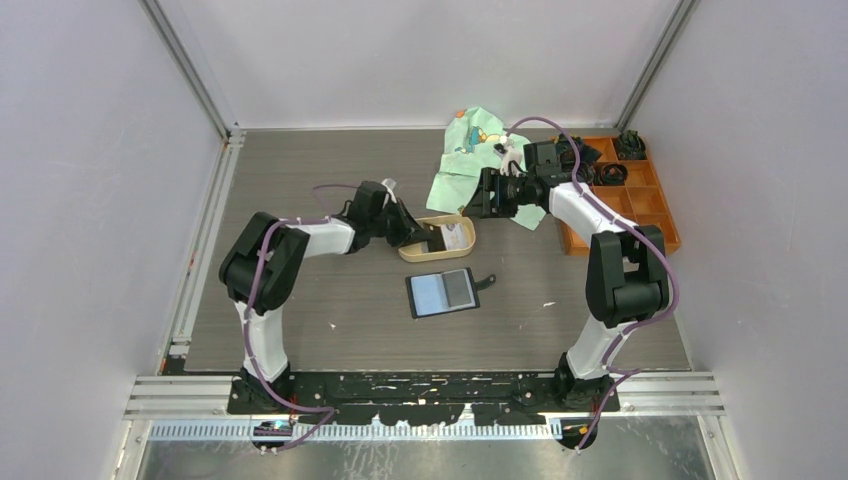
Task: Put the credit cards into the card holder
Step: Pick up the credit card from the storage box.
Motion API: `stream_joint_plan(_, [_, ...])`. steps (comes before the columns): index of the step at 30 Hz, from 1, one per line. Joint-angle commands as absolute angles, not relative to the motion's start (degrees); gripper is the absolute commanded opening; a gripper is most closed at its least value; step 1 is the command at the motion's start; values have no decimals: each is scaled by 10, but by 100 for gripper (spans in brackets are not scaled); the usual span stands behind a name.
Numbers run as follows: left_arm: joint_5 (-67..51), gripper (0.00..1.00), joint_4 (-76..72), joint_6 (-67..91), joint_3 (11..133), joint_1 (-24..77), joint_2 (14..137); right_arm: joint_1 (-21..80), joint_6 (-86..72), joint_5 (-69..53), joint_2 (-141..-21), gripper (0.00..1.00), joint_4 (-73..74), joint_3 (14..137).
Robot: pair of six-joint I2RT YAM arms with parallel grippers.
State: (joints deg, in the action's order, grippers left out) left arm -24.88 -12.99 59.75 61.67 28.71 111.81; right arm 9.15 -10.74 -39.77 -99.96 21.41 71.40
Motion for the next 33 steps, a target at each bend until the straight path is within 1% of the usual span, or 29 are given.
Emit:
stream_joint_plan(1, [-240,0,-137,570,605,284,1067,89,-109,-416,-966,64,197,716])
stream_joint_plan(5, [-233,0,-158,546,578,284,1021,89,-72,-446,-946,65,194,711])
stream_joint_plan(12, [-254,0,-245,511,507,283,931,90,31,-527,-876,65,182,671])
stream_joint_plan(17, [-297,0,-361,511,427,288,855,95,58,-606,-799,65,103,589])
stream_joint_plan(21, [-309,0,-423,496,365,311,782,96,72,-657,-734,65,34,515])
stream_joint_plan(23, [-309,0,-437,487,338,324,744,97,89,-674,-708,65,42,498])
stream_joint_plan(27, [-302,0,-450,466,284,350,684,97,148,-707,-696,65,117,495])
stream_joint_plan(33, [-268,0,-461,425,205,393,607,97,204,-762,-686,70,172,486])
